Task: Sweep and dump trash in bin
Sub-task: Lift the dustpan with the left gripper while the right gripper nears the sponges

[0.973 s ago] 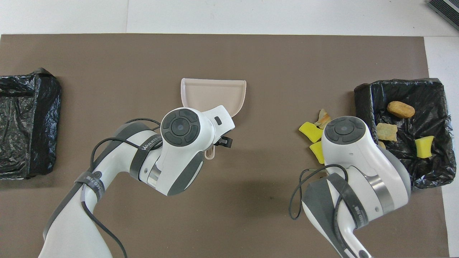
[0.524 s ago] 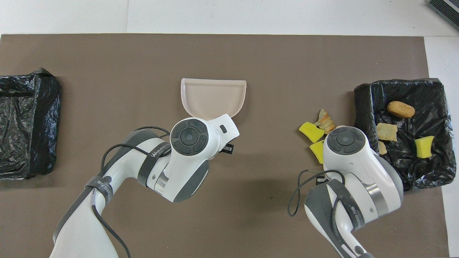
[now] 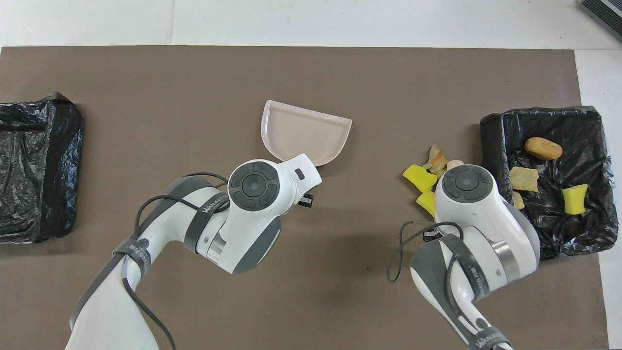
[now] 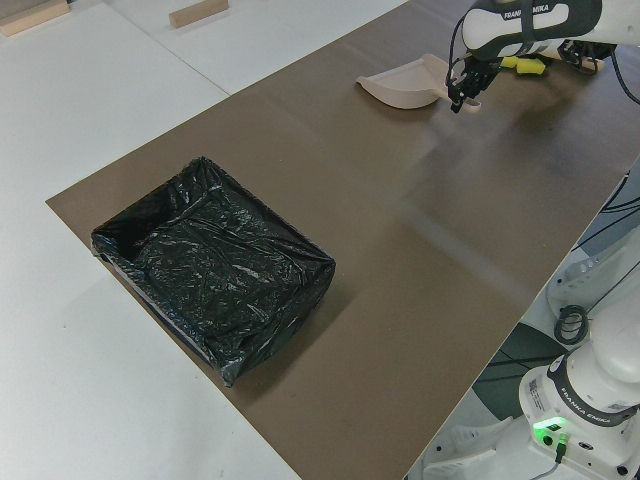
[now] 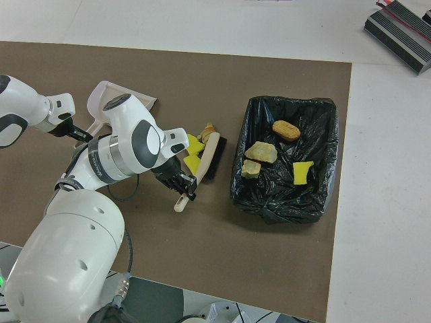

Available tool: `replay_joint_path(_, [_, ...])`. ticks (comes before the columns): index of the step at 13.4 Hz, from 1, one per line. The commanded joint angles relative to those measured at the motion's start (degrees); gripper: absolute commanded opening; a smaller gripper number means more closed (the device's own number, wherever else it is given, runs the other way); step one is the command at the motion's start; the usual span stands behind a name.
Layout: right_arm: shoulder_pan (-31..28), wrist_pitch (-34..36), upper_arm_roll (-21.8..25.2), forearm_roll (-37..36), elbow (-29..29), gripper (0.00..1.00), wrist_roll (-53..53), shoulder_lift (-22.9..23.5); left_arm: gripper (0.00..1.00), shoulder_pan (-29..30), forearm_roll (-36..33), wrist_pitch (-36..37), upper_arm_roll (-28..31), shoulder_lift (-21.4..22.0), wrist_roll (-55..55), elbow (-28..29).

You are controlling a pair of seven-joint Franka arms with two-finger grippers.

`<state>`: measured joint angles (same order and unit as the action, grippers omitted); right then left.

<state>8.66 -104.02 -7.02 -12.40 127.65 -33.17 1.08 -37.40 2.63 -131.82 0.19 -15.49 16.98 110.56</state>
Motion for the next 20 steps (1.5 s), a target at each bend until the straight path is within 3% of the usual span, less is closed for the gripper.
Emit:
replay_joint_path(1, [-1.10,0.57,-0.80,1.40,-3.11,0.00,1.53,2.17,0.00,3.02,-0.17,0.41,1.13,1.87,-10.17,-0.34])
replay_joint_path(7, [-0.14,0.66,-0.97,3.70,-3.72,0.00,1.71,2.35,0.00,7.60,-0.17,8.85,1.21,4.77,-24.85,-2.20])
replay_joint_path(10, [-0.05,0.67,-0.97,5.79,-3.81,0.00,1.71,2.35,0.00,11.37,-0.17,12.97,1.21,5.56,-45.22,-1.14])
replay_joint_path(15, [0.21,0.75,-0.97,7.12,-3.81,0.00,1.62,2.35,0.00,13.74,-0.87,16.23,1.30,5.82,-66.42,-1.14])
replay_joint_path(18, [0.57,0.49,-1.06,7.74,-3.81,0.00,1.71,2.70,0.00,14.62,-2.98,13.10,1.30,7.13,-69.53,2.88])
replay_joint_path(20, [0.57,0.49,-1.06,7.48,-3.81,0.00,2.58,2.70,0.00,16.82,-3.69,3.37,1.21,7.14,-75.57,8.86])
